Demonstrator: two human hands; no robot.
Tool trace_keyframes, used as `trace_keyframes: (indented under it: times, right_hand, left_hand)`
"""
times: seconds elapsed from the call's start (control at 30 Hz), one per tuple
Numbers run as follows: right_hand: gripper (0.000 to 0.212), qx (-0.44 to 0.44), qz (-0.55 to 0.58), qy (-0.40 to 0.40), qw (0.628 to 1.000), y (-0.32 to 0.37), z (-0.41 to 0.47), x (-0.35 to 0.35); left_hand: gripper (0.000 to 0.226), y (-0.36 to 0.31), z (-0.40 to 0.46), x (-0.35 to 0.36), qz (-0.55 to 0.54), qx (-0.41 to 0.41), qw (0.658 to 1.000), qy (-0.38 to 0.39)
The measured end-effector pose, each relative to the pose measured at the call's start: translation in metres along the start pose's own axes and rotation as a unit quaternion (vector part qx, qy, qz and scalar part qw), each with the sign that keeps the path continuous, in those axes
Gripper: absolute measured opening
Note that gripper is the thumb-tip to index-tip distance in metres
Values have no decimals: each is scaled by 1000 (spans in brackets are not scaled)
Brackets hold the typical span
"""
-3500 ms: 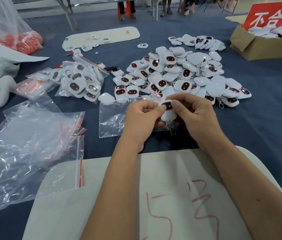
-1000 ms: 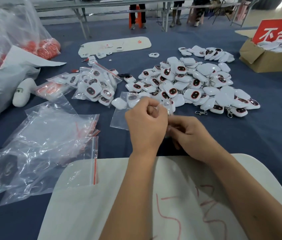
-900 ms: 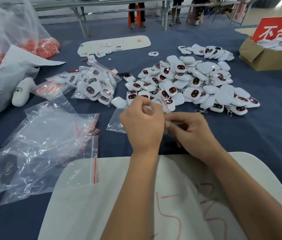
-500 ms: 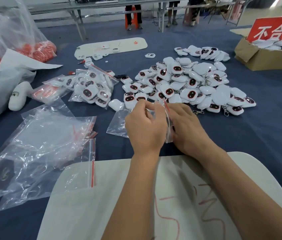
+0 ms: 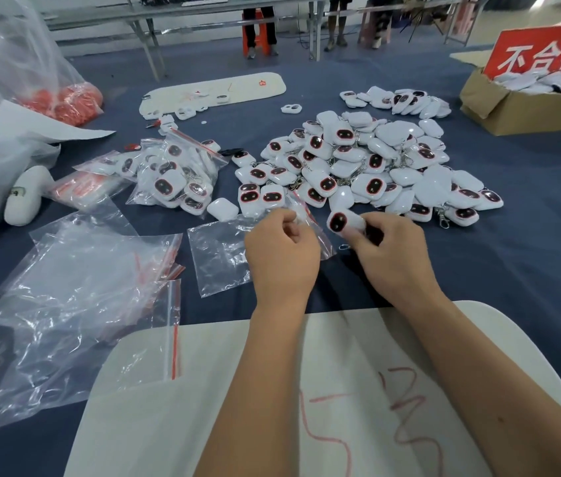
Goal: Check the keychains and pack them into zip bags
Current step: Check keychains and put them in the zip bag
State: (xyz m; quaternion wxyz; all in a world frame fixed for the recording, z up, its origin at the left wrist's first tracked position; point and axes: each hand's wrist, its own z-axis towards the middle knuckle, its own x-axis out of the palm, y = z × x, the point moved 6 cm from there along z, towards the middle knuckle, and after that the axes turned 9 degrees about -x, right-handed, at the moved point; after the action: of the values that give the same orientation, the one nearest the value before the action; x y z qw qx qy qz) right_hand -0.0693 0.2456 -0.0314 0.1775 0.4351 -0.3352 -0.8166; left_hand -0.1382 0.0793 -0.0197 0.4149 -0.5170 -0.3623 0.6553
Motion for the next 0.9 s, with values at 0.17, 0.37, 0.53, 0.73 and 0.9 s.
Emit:
trace_keyframes:
  times: [0.17,0.37,0.53,0.73,0.9]
  right_hand:
    - [9,42,286,-10,957,5,-3,-2]
    - [6,7,331,40,943,15,-7,6]
    - [10,8,359,60,932,16,-5,7]
    - [7,5,357,57,932,16,-6,7]
    - [7,15,359,52,932,15,-6,5]
  left_hand:
    - [10,-1,2,15,-222,-68,963,136]
    - [10,2,1,21,-285,-122,932,188]
    - [8,4,3,18,-316,-122,922,187]
    - [12,7,4,21,-322,-120,918,198]
    - [13,3,3,23,-295,-83,925,224]
